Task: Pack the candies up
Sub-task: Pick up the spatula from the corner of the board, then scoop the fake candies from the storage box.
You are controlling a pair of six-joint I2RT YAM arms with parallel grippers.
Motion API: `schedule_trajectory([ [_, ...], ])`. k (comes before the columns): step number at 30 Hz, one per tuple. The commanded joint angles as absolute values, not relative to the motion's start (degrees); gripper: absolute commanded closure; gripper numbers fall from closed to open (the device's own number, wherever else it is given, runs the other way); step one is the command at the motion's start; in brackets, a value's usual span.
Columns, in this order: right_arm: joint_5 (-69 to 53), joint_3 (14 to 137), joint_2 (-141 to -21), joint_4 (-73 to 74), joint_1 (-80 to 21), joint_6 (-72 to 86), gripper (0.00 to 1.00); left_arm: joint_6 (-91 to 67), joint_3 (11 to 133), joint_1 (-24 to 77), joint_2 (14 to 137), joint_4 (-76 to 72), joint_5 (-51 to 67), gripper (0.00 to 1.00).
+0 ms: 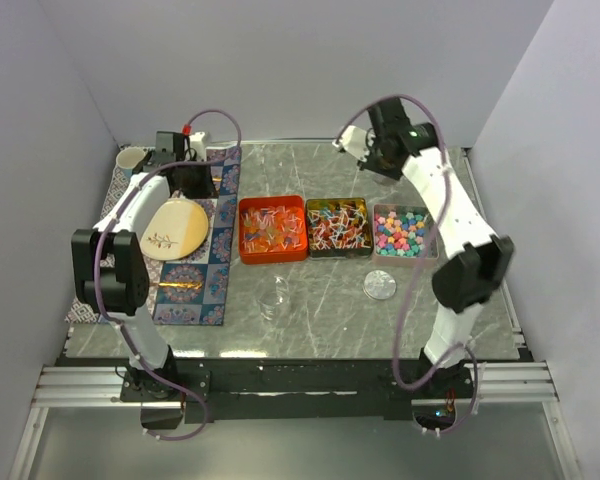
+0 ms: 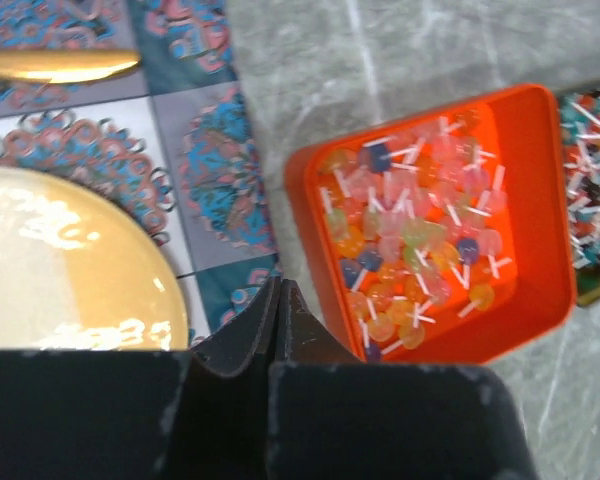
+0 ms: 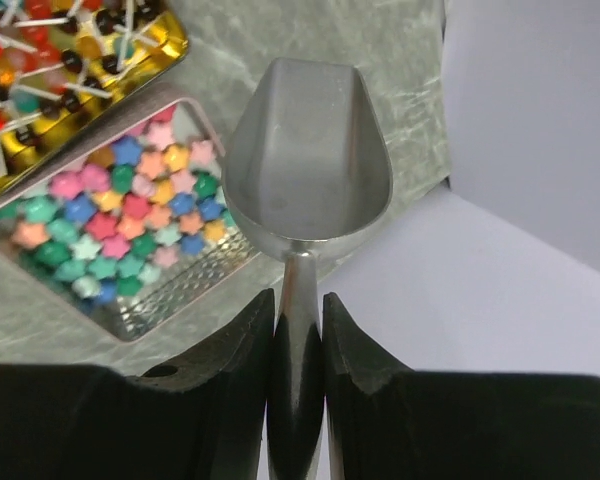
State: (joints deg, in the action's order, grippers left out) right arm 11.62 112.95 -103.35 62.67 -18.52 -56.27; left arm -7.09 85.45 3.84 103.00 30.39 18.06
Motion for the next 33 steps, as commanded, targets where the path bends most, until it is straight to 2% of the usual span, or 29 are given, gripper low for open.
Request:
schedule_trajectory([
  [1, 19.77, 123.57, -108.01, 74.68, -18.02, -72.93, 1.00, -2.82, 89.03, 4.04, 103.18, 29.19, 26.35, 0.99],
  [5, 22.06, 117.18, -102.51, 72.35, -16.35, -78.83, 1.00, -1.49, 88.42, 4.66, 103.88, 22.97, 27.59, 0.99],
  [9, 19.43, 98.94, -93.36, 62.16, -11.97, -85.15, 1.00, -3.51, 87.89, 5.97, 104.94, 16.62, 31.28, 0.99],
  [12, 16.36, 93.09, -91.06, 55.73, -7.76, -88.50, 1.00, -3.17, 89.12, 7.20, 106.69, 14.86, 31.38, 0.99],
  [17, 7.85, 91.58, -89.83, 54.93, -3.69, -89.12, 1.00, -4.83, 88.69, 8.09, 107.67, 11.17, 31.29, 0.99],
  [24, 1.50, 80.97, -83.16, 53.79, -3.51, -88.94, 1.00, -3.87, 90.00, 8.53, 109.60, 11.25, 29.36, 0.99],
  [33, 3.69, 76.03, -76.64, 62.93, -3.34, -89.13, 1.00, -3.25, 92.55, 8.53, 111.53, 14.76, 28.39, 0.99],
])
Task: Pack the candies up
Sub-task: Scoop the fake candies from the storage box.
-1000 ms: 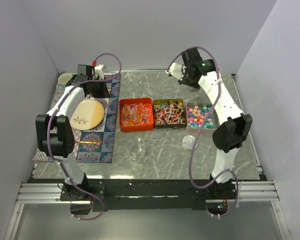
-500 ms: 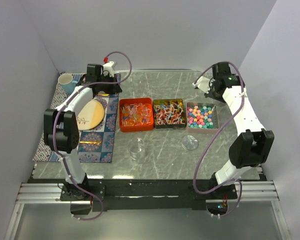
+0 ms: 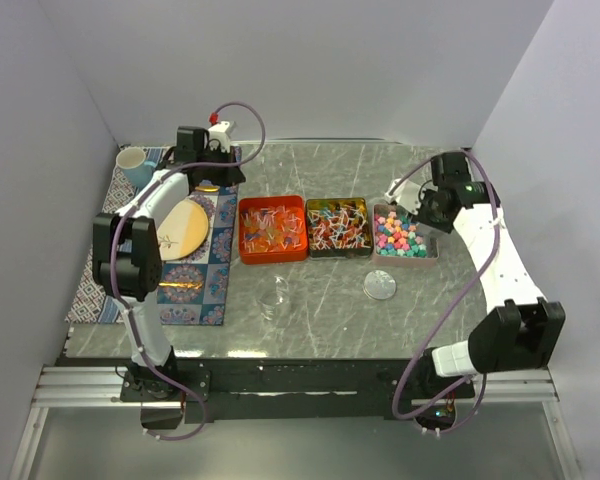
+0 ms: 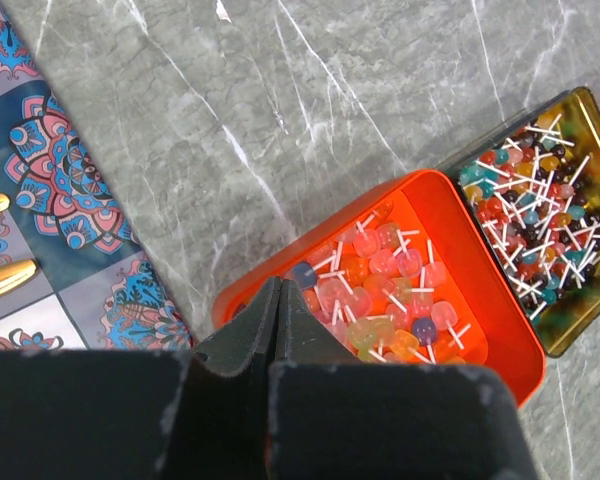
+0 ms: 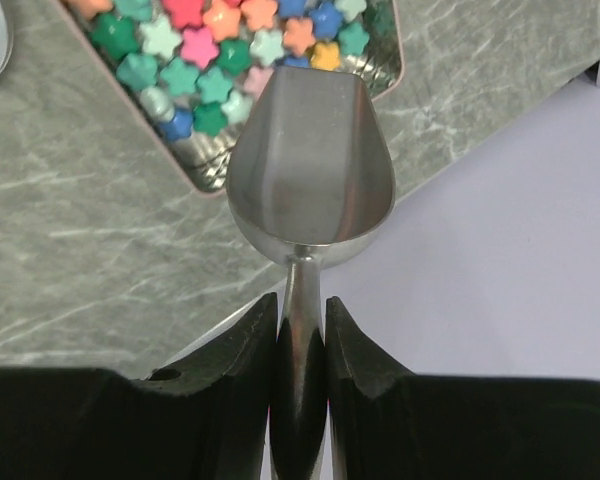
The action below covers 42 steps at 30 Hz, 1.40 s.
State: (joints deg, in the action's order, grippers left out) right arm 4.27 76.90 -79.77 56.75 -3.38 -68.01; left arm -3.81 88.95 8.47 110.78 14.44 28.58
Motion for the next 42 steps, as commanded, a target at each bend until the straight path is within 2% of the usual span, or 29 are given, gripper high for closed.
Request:
schedule_trajectory([
  [1, 4.13, 76.11, -76.99, 64.32, -3.34, -88.34, 1.00, -3.25, 92.90, 8.53, 111.62, 14.85, 28.48, 0.99],
  [9, 7.73, 82.52, -85.07, 72.68, -3.43, -85.95, 1.00, -4.75, 94.31, 8.53, 113.20, 14.41, 27.95, 0.98],
  [14, 9.14, 80.69, -87.45, 74.71, -3.43, -86.13, 1.00, -4.48, 93.87, 8.53, 113.38, 14.59, 27.86, 0.96],
  [26, 6.15, 69.44, -89.47, 61.71, -1.93, -85.96, 1.00, -0.62, 92.02, 8.44, 113.82, 15.38, 26.28, 0.99],
  [42, 4.75, 77.69, -99.31, 51.77, -1.32, -78.76, 1.00, -1.32, 89.91, 9.14, 113.91, 16.87, 24.61, 0.99],
])
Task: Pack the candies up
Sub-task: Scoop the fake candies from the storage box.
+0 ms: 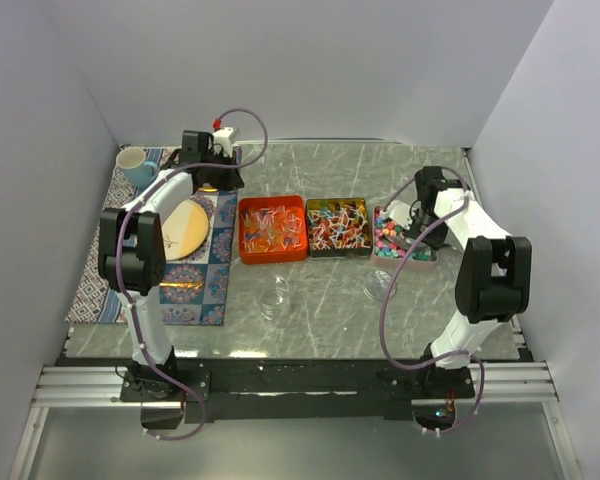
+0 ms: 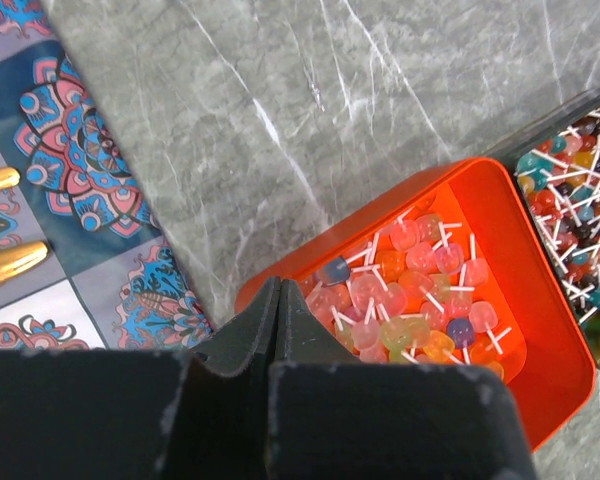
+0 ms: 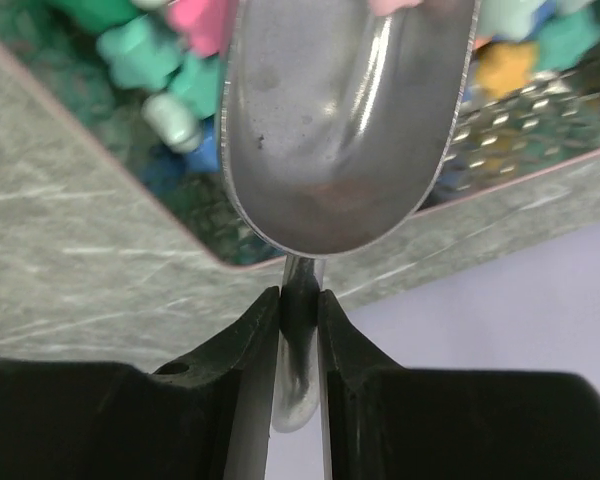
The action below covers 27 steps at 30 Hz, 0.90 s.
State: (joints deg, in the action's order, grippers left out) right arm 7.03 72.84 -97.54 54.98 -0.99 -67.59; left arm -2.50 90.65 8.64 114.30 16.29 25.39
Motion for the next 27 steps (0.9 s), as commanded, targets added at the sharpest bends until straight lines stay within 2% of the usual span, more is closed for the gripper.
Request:
schedule_trajectory([
  [1, 4.75, 78.04, -99.75, 50.72, -1.32, -78.23, 1.00, -1.23, 89.56, 9.14, 113.82, 16.87, 24.52, 0.99],
  [4, 4.75, 76.65, -99.58, 46.26, -1.41, -77.17, 1.00, -0.88, 88.86, 9.23, 113.64, 16.96, 23.91, 0.99],
  [11, 3.70, 61.29, -93.61, 30.60, -1.49, -74.45, 1.00, 1.76, 88.94, 9.23, 113.03, 18.37, 22.68, 0.99],
  [16, 1.85, 55.21, -89.75, 24.01, -1.06, -71.02, 1.00, 2.90, 89.56, 9.23, 113.20, 19.07, 22.41, 0.99],
  [23, -1.56, 57.91, -89.30, 21.62, 1.84, -59.18, 1.00, 3.69, 91.05, 9.23, 113.99, 19.51, 22.15, 0.99],
  [27, -2.99, 56.61, -87.28, 18.65, 2.99, -58.79, 1.00, 3.96, 91.58, 9.23, 114.08, 19.60, 21.62, 0.99],
])
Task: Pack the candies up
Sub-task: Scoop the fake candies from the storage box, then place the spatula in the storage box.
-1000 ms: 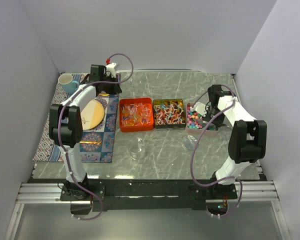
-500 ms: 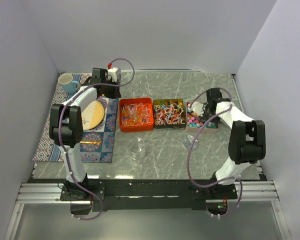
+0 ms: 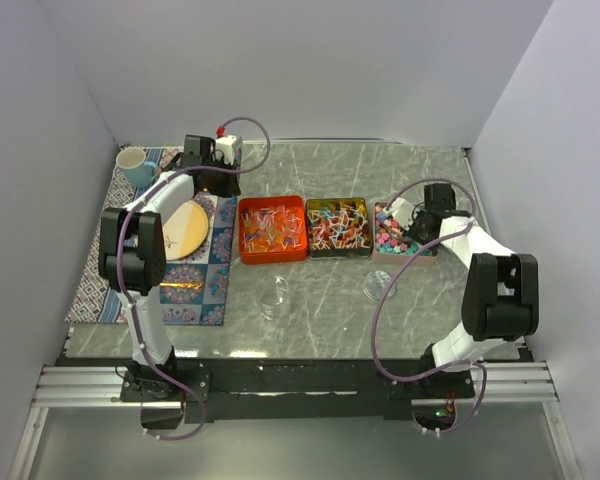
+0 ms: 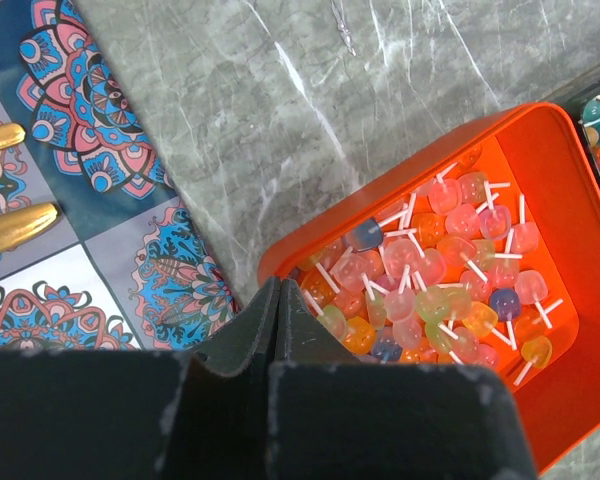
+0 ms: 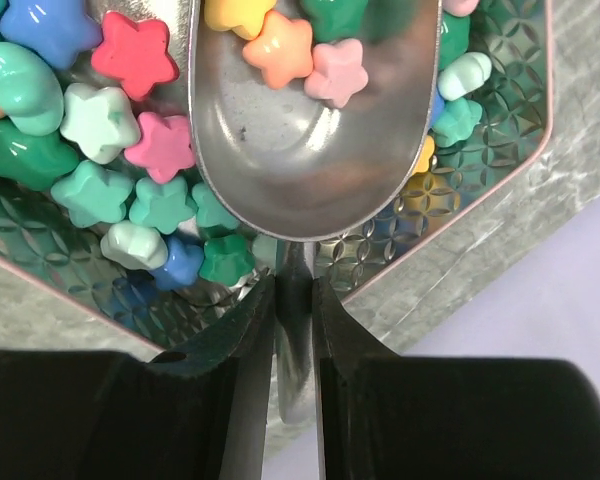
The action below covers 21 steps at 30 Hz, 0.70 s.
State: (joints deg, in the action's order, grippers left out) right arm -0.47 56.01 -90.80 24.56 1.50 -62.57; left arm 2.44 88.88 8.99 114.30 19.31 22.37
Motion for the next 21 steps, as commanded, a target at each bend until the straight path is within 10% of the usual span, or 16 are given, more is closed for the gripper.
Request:
schedule_trajectory([
  [1, -3.08, 55.12, -86.67, 18.20, 3.08, -59.58, 1.00, 4.04, 91.67, 9.23, 114.08, 19.60, 21.62, 0.99],
  [21, -6.24, 46.75, -79.80, 10.28, 3.52, -53.88, 1.00, 5.18, 93.51, 9.14, 114.08, 19.69, 21.09, 0.99],
])
